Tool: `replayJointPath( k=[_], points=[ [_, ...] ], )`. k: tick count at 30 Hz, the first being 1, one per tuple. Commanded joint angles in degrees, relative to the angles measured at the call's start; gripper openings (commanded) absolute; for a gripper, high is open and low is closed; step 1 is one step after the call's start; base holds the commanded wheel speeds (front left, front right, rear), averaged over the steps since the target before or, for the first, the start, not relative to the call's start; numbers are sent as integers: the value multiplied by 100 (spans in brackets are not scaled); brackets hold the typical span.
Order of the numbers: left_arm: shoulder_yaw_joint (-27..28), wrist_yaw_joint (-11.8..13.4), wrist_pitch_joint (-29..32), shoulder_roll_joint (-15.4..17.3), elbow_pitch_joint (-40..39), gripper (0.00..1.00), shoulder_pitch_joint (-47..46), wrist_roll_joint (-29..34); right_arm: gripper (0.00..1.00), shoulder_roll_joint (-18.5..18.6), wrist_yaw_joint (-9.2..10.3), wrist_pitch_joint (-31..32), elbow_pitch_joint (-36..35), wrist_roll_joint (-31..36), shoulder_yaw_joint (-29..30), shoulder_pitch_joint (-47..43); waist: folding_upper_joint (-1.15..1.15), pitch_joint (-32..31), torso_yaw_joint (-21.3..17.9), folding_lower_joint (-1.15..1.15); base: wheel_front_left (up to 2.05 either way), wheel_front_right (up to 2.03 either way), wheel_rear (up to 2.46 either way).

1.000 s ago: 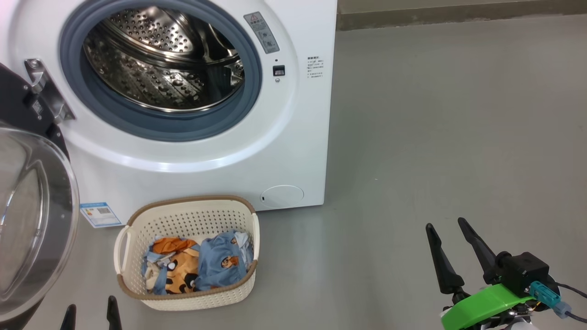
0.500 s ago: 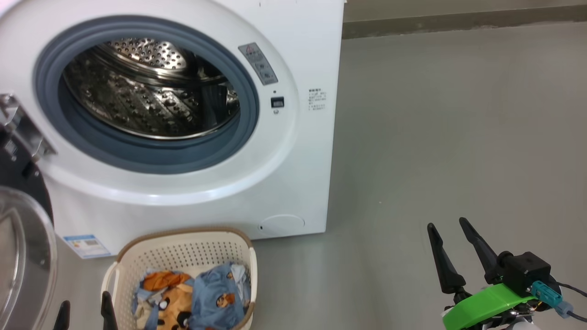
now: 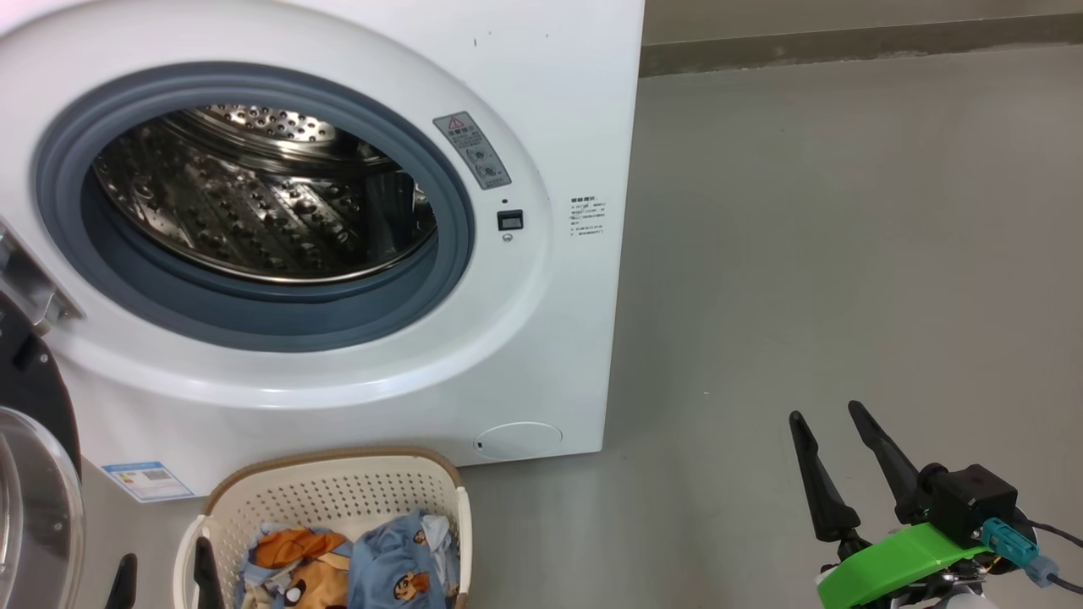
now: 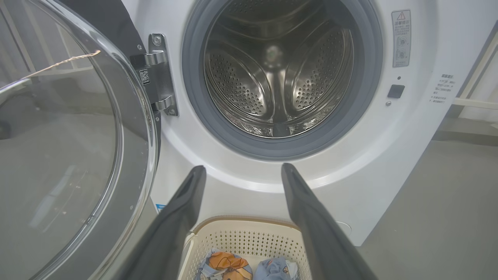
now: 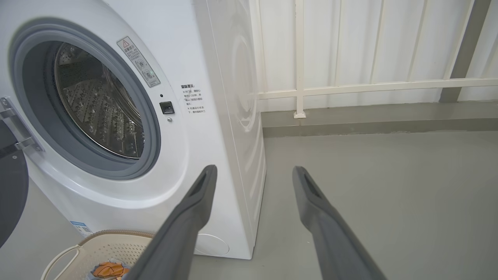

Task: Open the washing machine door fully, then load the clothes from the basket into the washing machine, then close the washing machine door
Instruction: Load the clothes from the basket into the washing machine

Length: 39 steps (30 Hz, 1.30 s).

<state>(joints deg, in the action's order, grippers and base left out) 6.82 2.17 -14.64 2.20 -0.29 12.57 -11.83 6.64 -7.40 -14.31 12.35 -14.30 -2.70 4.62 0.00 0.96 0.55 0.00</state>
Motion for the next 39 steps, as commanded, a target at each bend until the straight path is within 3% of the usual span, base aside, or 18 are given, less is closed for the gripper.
replayJointPath(
  k=[1, 19, 39],
  points=[
    [150, -18, -36, 68, -141, 100, -229, 55, 100, 33, -9, -69, -142, -30, -113, 62, 0, 9, 4, 0, 0, 0, 0],
    [-33, -21, -36, 67, -91, 100, -458, -29, 100, 49, -9, -69, -219, -17, -36, 146, 0, 559, 49, 0, 0, 0, 0],
    [94, -402, -36, 67, 736, 100, -2045, -18, 100, 96, -9, -69, -623, -4, 70, 847, 0, 2705, -46, 0, 0, 0, 0]
  ],
)
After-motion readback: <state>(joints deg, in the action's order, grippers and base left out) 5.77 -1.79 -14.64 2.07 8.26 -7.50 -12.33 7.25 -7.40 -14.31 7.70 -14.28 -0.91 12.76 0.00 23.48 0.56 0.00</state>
